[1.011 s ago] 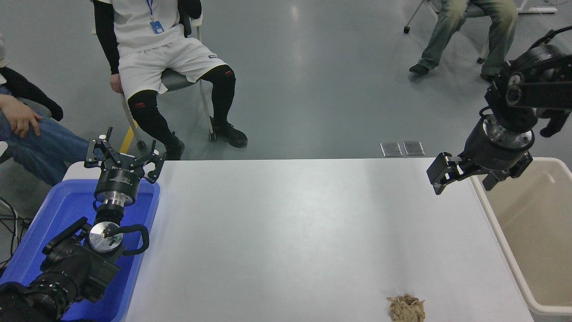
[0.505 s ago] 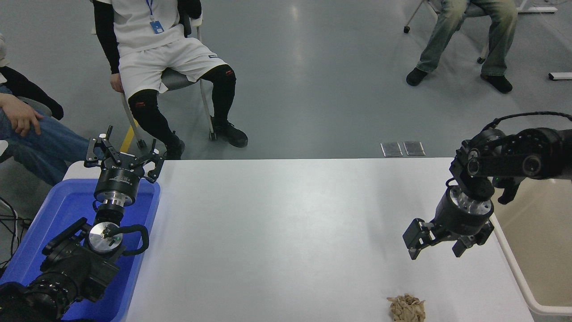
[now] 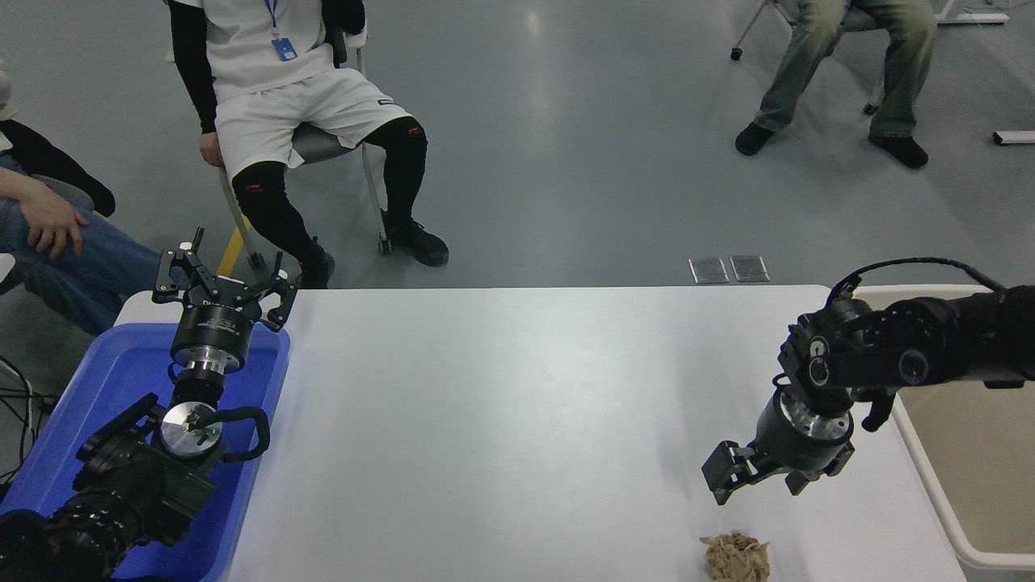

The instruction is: Pick up paper ball place in dustbin

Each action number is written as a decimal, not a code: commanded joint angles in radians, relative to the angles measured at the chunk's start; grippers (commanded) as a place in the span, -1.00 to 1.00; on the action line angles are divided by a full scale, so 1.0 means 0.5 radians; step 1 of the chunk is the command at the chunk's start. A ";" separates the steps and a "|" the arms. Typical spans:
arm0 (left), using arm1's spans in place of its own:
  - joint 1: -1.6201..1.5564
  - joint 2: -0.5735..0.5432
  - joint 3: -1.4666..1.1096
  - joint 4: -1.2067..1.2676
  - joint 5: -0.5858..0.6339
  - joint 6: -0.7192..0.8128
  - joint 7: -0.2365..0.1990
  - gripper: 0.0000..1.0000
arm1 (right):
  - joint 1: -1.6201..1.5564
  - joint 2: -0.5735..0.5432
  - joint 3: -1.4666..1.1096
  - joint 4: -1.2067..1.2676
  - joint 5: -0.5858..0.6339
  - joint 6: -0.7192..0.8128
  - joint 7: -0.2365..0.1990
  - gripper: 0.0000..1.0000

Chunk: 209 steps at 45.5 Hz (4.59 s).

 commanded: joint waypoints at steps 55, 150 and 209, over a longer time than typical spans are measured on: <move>0.000 0.000 0.000 0.000 0.000 -0.003 -0.002 0.98 | -0.358 0.037 0.134 -0.144 -0.147 -0.120 -0.002 0.92; 0.000 0.000 0.000 0.000 0.000 -0.003 0.001 0.98 | 0.556 -0.395 0.054 -0.113 0.175 0.441 -0.088 -1.00; 0.000 0.000 0.000 0.000 0.000 -0.003 0.001 0.98 | 1.244 -0.800 -0.464 -0.444 0.154 0.441 -0.085 -1.00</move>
